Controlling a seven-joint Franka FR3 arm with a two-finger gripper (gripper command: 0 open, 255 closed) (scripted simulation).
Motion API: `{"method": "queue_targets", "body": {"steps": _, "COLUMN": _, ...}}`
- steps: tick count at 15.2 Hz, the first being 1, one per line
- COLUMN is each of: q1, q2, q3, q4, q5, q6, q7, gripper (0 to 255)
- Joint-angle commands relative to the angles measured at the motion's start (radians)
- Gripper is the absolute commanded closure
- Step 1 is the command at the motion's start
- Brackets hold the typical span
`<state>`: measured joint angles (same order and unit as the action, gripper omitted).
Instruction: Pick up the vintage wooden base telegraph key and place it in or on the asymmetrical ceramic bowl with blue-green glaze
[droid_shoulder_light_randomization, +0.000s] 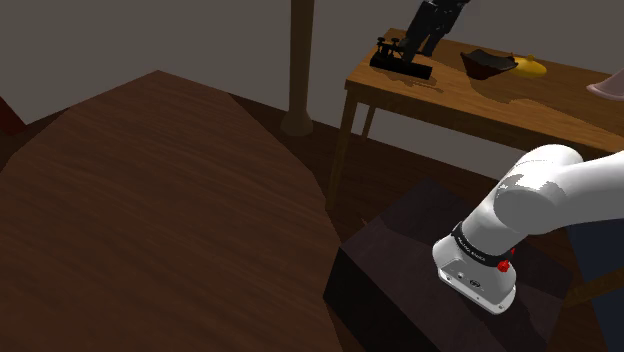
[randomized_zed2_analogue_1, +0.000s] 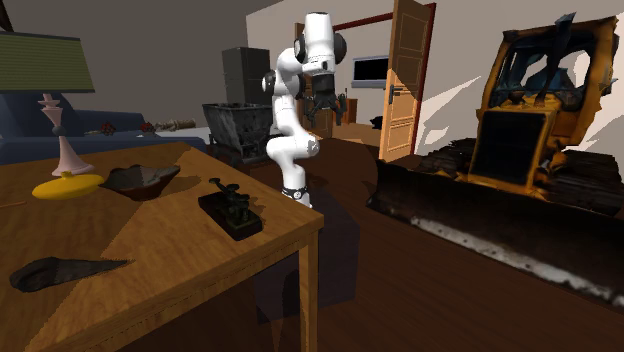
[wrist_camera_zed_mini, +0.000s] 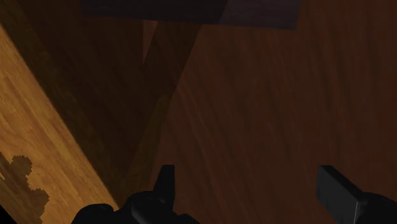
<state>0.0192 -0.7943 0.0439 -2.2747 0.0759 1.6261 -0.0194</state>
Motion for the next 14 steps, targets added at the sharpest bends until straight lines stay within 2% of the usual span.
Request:
{"method": "queue_targets", "body": {"steps": 1, "q1": 0.0, "q2": 0.0, "q3": 0.0, "q4": 0.0, "q5": 0.0, "q6": 0.0, "q7": 0.0, "gripper": 0}}
{"method": "queue_targets", "body": {"steps": 7, "q1": -0.021, "q2": 0.107, "q3": -0.125, "q4": 0.031, "q5": -0.07, "q6": 0.055, "q7": -0.172, "gripper": 0}}
{"method": "queue_targets", "body": {"steps": 14, "q1": -0.034, "q2": 0.283, "q3": -0.262, "q4": 0.129, "q5": -0.117, "q6": 0.115, "q7": -0.37, "gripper": 0}}
